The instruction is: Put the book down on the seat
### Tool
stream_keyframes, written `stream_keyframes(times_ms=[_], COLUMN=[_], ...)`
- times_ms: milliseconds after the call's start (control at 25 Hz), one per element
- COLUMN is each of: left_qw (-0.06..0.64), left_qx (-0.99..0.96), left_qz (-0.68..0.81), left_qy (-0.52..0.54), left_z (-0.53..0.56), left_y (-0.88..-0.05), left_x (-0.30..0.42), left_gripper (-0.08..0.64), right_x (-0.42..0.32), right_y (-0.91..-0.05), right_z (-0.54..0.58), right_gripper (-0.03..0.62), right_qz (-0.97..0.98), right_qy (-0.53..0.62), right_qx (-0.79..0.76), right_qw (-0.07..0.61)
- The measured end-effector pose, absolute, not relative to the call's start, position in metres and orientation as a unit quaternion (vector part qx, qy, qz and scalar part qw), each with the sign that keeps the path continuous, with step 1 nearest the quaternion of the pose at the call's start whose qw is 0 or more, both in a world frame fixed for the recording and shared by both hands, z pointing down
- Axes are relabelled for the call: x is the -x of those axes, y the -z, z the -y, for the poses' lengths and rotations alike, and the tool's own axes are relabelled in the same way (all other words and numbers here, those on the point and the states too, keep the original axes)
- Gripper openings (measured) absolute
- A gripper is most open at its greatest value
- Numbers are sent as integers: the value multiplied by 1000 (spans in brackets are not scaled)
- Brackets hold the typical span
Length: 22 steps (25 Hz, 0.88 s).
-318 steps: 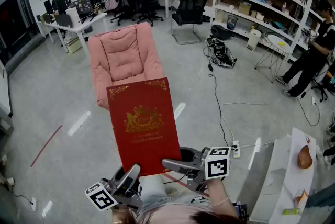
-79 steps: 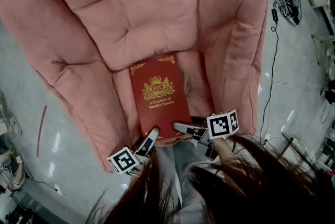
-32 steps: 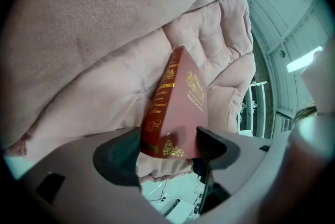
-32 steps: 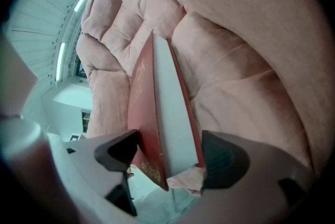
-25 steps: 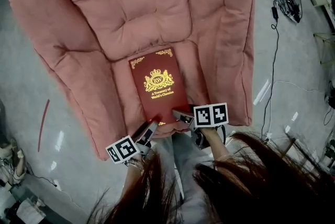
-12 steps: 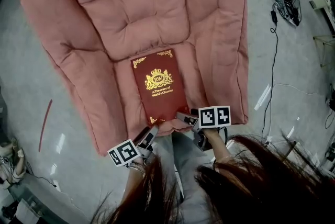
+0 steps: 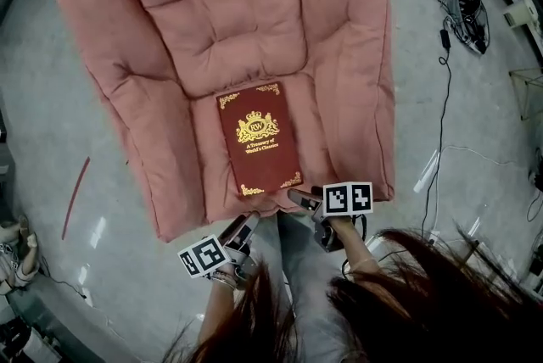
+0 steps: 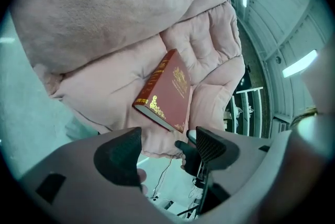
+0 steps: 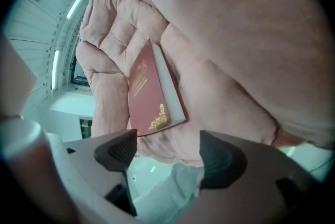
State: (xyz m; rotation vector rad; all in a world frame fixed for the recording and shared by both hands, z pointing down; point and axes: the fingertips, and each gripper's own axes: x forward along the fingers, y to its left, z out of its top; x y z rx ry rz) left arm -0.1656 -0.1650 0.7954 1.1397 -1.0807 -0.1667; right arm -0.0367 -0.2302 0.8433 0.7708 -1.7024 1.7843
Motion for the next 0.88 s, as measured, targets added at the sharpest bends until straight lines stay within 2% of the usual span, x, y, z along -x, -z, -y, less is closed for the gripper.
stream_keyframes(times_ms=[120, 880], left_qw=[701, 668], left_qx=[-510, -516], left_qz=[493, 529], left_qy=[71, 92], left_z=[154, 139], left_y=[-787, -715], left_x=[161, 160], left_gripper=[290, 241], right_x=[34, 33], right_y=[-838, -773], right_z=[224, 205], right_gripper=[373, 371], right_qz=[633, 663], right_qy=[-667, -648], right_qx=[-287, -266], right_qw=[268, 263])
